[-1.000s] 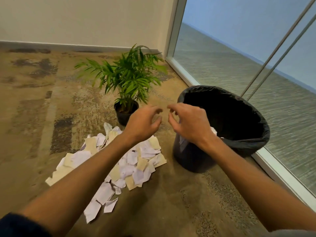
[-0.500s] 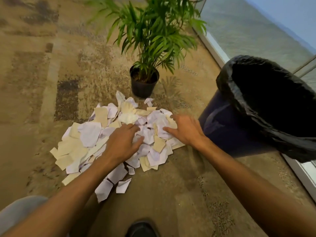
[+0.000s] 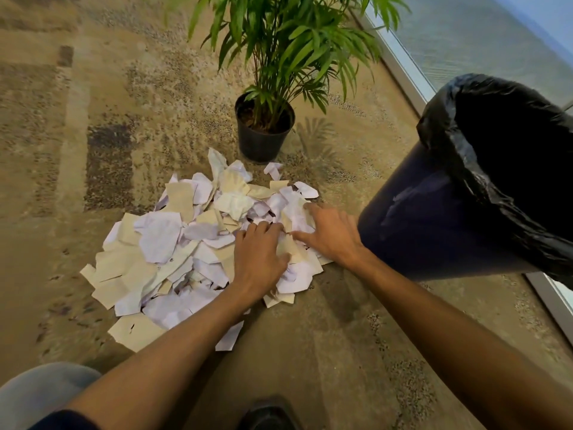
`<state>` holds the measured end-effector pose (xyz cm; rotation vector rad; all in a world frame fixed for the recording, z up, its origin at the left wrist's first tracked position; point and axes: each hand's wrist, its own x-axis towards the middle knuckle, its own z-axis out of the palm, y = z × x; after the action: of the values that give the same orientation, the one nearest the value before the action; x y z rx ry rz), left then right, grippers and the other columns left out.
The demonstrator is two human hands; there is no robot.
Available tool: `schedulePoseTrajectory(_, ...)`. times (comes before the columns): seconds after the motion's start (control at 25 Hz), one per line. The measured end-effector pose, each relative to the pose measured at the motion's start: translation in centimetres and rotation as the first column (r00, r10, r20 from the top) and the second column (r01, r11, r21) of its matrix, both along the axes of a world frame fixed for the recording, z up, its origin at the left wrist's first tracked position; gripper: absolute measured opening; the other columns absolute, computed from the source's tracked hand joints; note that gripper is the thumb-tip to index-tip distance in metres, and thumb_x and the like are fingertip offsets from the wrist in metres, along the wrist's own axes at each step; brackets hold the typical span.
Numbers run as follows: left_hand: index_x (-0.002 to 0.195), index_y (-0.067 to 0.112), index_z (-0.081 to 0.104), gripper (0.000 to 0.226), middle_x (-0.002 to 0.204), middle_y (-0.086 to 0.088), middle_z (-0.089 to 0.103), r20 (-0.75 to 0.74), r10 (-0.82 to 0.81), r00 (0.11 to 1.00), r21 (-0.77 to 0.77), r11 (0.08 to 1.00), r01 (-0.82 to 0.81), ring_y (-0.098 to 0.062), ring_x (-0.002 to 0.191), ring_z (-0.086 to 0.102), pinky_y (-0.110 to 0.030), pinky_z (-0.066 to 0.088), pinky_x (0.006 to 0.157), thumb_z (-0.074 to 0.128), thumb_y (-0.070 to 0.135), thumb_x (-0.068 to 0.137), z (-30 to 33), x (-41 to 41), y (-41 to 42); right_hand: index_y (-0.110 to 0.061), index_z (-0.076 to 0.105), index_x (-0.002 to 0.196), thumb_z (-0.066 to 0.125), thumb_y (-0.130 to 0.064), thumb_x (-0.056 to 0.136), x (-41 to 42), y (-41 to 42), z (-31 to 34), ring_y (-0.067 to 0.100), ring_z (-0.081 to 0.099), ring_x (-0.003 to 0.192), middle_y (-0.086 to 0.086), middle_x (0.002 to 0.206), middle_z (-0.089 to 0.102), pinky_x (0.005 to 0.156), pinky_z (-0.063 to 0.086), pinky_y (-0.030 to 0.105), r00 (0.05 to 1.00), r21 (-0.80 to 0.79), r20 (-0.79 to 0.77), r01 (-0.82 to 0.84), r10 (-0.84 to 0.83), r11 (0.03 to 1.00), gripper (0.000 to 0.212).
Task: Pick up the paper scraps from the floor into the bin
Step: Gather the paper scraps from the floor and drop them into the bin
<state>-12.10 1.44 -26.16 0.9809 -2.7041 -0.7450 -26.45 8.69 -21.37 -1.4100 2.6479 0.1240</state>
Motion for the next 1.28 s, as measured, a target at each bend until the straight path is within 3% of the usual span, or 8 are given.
schedulePoseTrajectory(0.16, 0.117, 0.021, 0.062, 0.042, 0.103, 0.0, 0.069, -0.17, 0.123, 0.978, 0.244, 0.967, -0.079, -0.021, 0.091, 0.063, -0.035, 0.051, 0.079, 0.069, 0.021, 0.076, 0.7, 0.9, -0.9, -0.021, 0.053, 0.133, 0.052, -0.072, 0.082, 0.0, 0.3, -0.2, 0.025, 0.062, 0.106, 0.004, 0.122, 0.064, 0.083, 0.052, 0.039, 0.999, -0.059, 0.042, -0.013, 0.015, 0.998, 0.071)
schedulePoseTrajectory(0.4, 0.107, 0.017, 0.065, 0.038, 0.087, -0.001, 0.068, -0.139, 0.127, 0.982, 0.32, 0.944, -0.077, -0.019, 0.076, 0.061, -0.03, 0.05, 0.063, 0.066, 0.009, 0.07, 1.9, 1.4, -3.2, -0.02, 0.057, 0.127, 0.045, -0.077, 0.082, -0.5, -0.7, 0.1, 0.026, 0.063, 0.098, 0.005, 0.11, 0.067, 0.08, 0.05, 0.039, 0.994, -0.06, 0.081, 0.077, -0.072, 0.995, 0.074)
schedulePoseTrajectory(0.52, 0.084, 0.005, 0.065, 0.017, 0.065, -0.009, 0.059, -0.074, 0.091, 0.993, 0.297, 0.953, -0.065, -0.024, 0.06, 0.054, -0.032, 0.04, 0.051, 0.065, 0.01, 0.068, 1.3, 1.4, -4.2, -0.016, 0.062, 0.095, 0.057, -0.058, 0.085, 0.1, -1.7, 0.1, 0.025, 0.062, 0.081, 0.001, 0.082, 0.063, 0.071, 0.044, 0.034, 0.991, -0.055, 0.069, 0.117, -0.113, 0.992, 0.043)
schedulePoseTrajectory(0.68, 0.076, 0.003, 0.063, 0.013, 0.07, -0.017, 0.064, 0.004, 0.07, 0.998, 0.312, 0.948, -0.068, -0.028, 0.064, 0.058, -0.031, 0.038, 0.052, 0.071, 0.01, 0.068, 2.1, 1.4, -5.3, -0.013, 0.056, 0.072, 0.058, -0.036, 0.083, -0.1, -2.0, 0.3, 0.019, 0.051, 0.057, -0.002, 0.06, 0.051, 0.067, 0.051, 0.035, 0.984, -0.102, 0.065, 0.174, -0.168, 0.979, 0.026)
schedulePoseTrajectory(0.76, 0.076, 0.012, 0.064, 0.012, 0.072, -0.017, 0.066, 0.03, 0.055, 0.998, 0.329, 0.942, -0.062, -0.029, 0.067, 0.061, -0.03, 0.04, 0.053, 0.073, 0.008, 0.069, 2.6, 1.5, -5.8, -0.011, 0.06, 0.075, 0.055, -0.027, 0.084, -0.3, -1.5, 0.5, 0.02, 0.049, 0.055, 0.001, 0.061, 0.055, 0.061, 0.05, 0.033, 0.987, -0.134, 0.028, 0.161, -0.159, 0.978, 0.019)
schedulePoseTrajectory(0.92, 0.066, 0.002, 0.061, 0.01, 0.058, -0.013, 0.051, 0.045, 0.03, 0.999, 0.294, 0.955, -0.042, -0.031, 0.059, 0.05, -0.03, 0.031, 0.052, 0.07, 0.005, 0.069, 2.3, 1.7, -6.1, -0.008, 0.069, 0.098, 0.052, -0.017, 0.091, -0.4, -0.3, 0.7, 0.028, 0.062, 0.069, 0.008, 0.076, 0.068, 0.059, 0.046, 0.034, 0.993, -0.182, -0.012, 0.109, -0.113, 0.977, 0.021)
schedulePoseTrajectory(1.08, 0.052, 0.01, 0.031, 0.035, 0.049, -0.001, 0.027, 0.021, -0.034, 0.999, 0.216, 0.976, 0.029, -0.023, 0.049, 0.029, -0.029, 0.018, 0.047, 0.062, 0.005, 0.068, 2.1, 1.8, -5.1, -0.009, 0.067, 0.087, 0.053, -0.025, 0.094, -0.4, -0.5, 0.5, 0.027, 0.064, 0.067, 0.007, 0.07, 0.066, 0.054, 0.043, 0.031, 0.997, -0.139, -0.003, 0.082, -0.083, 0.987, 0.023)
schedulePoseTrajectory(1.28, 0.055, 0.009, 0.032, 0.031, 0.05, -0.002, 0.028, -0.029, -0.021, 0.999, 0.14, 0.99, 0.024, -0.021, 0.047, 0.03, -0.027, 0.021, 0.046, 0.058, 0.008, 0.071, 2.9, 2.0, -5.1, -0.01, 0.064, 0.079, 0.051, -0.014, 0.093, -0.7, -0.9, 0.9, 0.024, 0.059, 0.059, 0.003, 0.063, 0.06, 0.051, 0.045, 0.031, 0.992, -0.164, -0.11, 0.047, -0.066, 0.985, 0.019)
